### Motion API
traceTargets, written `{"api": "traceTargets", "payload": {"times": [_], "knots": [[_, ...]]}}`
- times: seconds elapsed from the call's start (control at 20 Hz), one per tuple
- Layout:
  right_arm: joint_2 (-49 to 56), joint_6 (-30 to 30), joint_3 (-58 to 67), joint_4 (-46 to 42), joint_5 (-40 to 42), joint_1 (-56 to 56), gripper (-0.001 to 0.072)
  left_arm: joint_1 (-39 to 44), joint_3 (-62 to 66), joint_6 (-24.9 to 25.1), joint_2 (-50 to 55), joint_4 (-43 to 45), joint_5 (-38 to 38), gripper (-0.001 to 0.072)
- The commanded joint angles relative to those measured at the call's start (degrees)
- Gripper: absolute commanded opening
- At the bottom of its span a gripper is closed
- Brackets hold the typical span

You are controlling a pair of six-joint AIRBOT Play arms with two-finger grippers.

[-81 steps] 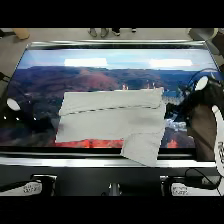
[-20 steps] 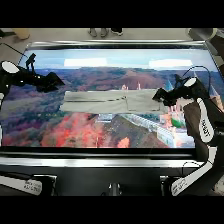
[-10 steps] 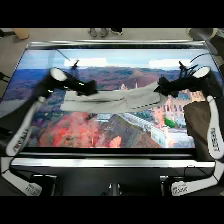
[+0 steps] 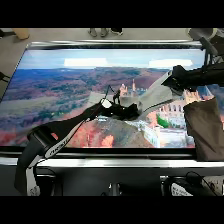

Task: Fold the shirts.

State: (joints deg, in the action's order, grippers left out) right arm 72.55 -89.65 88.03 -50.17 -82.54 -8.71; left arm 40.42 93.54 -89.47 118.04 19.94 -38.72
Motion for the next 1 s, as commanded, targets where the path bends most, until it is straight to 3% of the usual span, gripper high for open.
{"api": "traceTargets", "payload": {"times": [0.0,0.25,0.4,0.55,0.6,0.65,0.7,0.8,0.95], "knots": [[-1.64,-1.68,-0.02,-0.07,0.87,0.52,0.0015,-1.81,0.04,9.51,-0.96,-3.17,-1.55,0.0028],[8.28,-2.97,-0.02,0.11,13.57,12.04,0.0016,-17.0,0.0,6.36,-16.98,20.81,-9.4,0.0028],[17.88,-3.67,0.0,3.54,22.45,20.87,0.0017,-26.34,0.0,6.4,-28.22,24.3,-11.21,0.0029],[27.74,-2.51,0.0,14.99,29.38,27.06,0.0029,-32.46,0.0,6.56,-38.07,24.3,-12.2,0.0029],[30.12,-0.92,0.0,18.99,31.04,28.26,0.0182,-33.38,0.0,6.51,-40.57,24.28,-12.76,0.0029],[31.95,1.11,0.0,23.3,31.89,29.07,0.0545,-33.81,0.0,6.54,-42.99,24.26,-13.4,0.0029],[32.63,3.21,0.0,26.34,31.93,29.03,0.07,-33.83,0.0,7.04,-44.98,24.3,-13.75,0.0029],[31.06,4.26,0.0,25.59,28.79,26.43,0.0699,-33.94,0.0,7.67,-47.87,25.14,-14.38,0.003],[25.33,2.23,-0.02,11.72,20.33,17.97,0.0698,-33.92,0.0,7.63,-49.29,31.39,-16.55,0.003]]}}
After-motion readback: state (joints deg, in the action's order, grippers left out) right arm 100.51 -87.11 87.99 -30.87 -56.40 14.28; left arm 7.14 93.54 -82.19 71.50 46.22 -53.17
